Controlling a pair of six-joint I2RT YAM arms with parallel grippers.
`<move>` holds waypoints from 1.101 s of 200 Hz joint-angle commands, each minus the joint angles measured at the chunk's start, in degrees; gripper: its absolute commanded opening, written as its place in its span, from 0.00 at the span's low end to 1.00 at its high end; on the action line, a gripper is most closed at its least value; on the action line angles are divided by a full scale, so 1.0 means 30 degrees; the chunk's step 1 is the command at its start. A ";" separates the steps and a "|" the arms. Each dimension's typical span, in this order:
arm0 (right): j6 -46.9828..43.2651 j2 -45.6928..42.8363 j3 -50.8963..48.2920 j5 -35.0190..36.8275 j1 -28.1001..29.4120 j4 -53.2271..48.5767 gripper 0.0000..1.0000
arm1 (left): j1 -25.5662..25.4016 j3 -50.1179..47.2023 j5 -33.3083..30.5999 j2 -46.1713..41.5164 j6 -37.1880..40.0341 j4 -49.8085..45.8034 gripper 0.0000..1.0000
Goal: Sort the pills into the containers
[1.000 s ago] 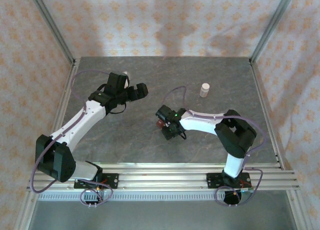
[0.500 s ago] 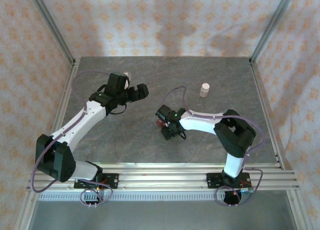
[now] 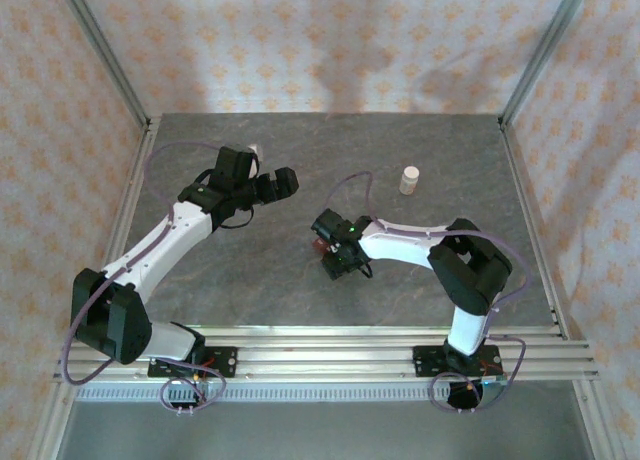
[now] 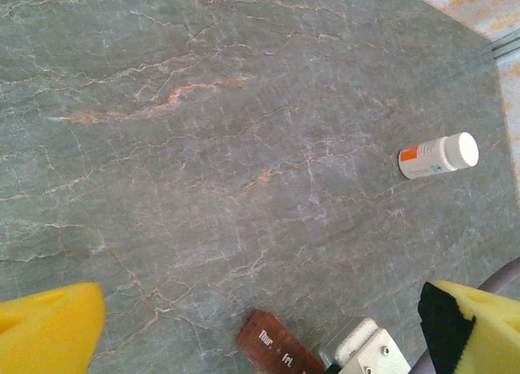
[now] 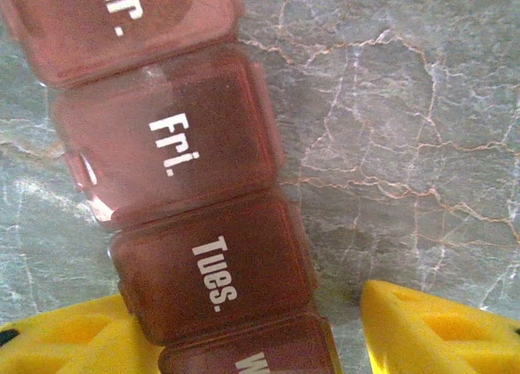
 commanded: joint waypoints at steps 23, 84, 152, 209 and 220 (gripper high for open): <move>-0.0046 -0.0390 0.0743 0.0326 -0.0012 0.0746 0.68 | 0.0013 -0.0121 0.0411 0.0380 -0.0436 0.0637 1.00; 0.0039 0.0075 0.0528 0.0414 -0.0012 0.1114 0.68 | -0.0002 -0.0128 0.0452 0.0469 -0.0582 0.0770 1.00; 0.0269 0.0496 0.0034 0.0066 -0.0041 0.1558 0.62 | -0.0002 -0.0268 0.0379 0.0454 -0.0709 0.0770 1.00; 0.0571 -0.0157 -0.1003 0.0025 -0.0041 0.1935 0.57 | -0.0002 -0.0389 0.0379 0.0250 -0.0904 0.0887 1.00; 0.0645 -0.0340 -0.1227 -0.0054 -0.0042 0.2085 0.53 | -0.0011 -0.0400 0.0389 0.0235 -0.0976 0.0880 1.00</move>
